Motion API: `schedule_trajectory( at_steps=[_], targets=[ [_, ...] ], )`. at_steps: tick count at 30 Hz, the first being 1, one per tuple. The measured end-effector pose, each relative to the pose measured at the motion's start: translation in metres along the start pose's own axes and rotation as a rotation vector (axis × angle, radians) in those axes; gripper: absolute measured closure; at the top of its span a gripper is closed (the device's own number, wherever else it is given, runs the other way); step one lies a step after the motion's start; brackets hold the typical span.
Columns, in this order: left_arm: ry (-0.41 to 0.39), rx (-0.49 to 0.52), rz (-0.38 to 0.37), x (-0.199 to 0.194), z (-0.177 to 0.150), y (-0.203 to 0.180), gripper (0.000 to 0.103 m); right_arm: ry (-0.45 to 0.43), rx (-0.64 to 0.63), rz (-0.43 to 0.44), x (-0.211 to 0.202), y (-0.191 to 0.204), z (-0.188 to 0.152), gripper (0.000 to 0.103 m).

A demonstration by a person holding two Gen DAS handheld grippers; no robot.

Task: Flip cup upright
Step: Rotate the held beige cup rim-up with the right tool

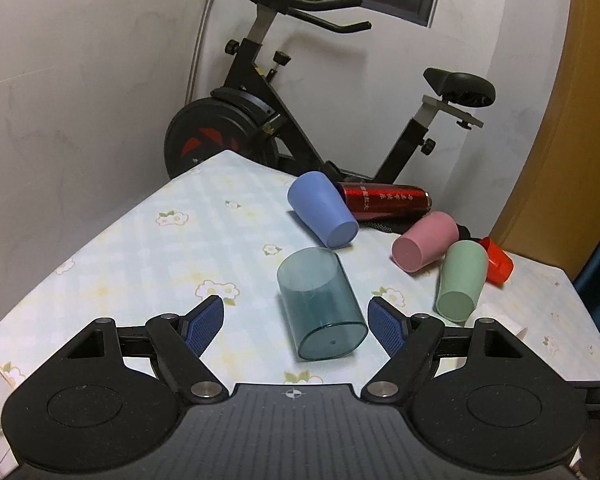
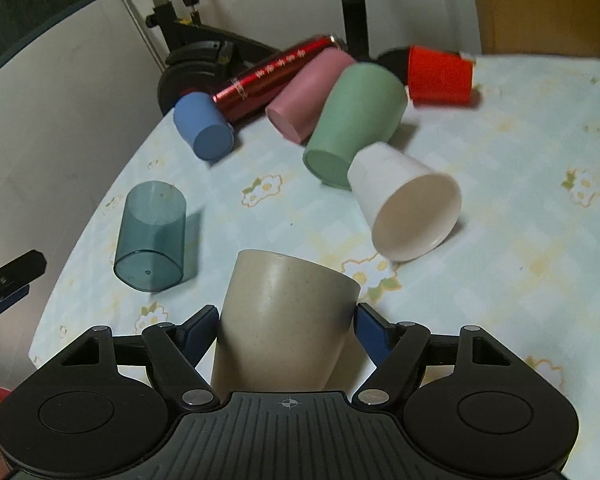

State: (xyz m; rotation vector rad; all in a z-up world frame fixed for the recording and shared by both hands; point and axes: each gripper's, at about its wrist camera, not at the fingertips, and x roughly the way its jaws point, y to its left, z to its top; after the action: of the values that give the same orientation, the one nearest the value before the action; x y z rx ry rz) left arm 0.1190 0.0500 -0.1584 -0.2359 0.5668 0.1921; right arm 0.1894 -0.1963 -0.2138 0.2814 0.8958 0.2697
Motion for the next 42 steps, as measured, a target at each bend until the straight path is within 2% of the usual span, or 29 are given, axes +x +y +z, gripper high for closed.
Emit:
schedule_trajectory(
  at_steps=[10, 20, 35, 39, 42],
  targets=[
    [0.03, 0.012, 0.01, 0.0, -0.001, -0.005, 0.021, -0.064, -0.044, -0.013, -0.023, 0.001, -0.009, 0.033],
    [0.045, 0.003, 0.023, -0.001, -0.002, -0.002, 0.021, -0.093, -0.1, -0.083, -0.033, 0.008, -0.01, 0.033],
    [0.051, -0.007, 0.016, -0.004, -0.003, -0.004, 0.021, -0.12, -0.018, -0.127, -0.058, -0.022, -0.012, 0.034],
    [0.047, -0.008, 0.013, -0.005, -0.003, -0.004, 0.021, -0.159, -0.003, -0.179, -0.07, -0.036, -0.009, 0.034],
    [0.048, -0.005, 0.01, -0.006, -0.004, -0.005, 0.021, -0.209, -0.079, -0.299, -0.075, -0.038, -0.004, 0.035]
  ],
)
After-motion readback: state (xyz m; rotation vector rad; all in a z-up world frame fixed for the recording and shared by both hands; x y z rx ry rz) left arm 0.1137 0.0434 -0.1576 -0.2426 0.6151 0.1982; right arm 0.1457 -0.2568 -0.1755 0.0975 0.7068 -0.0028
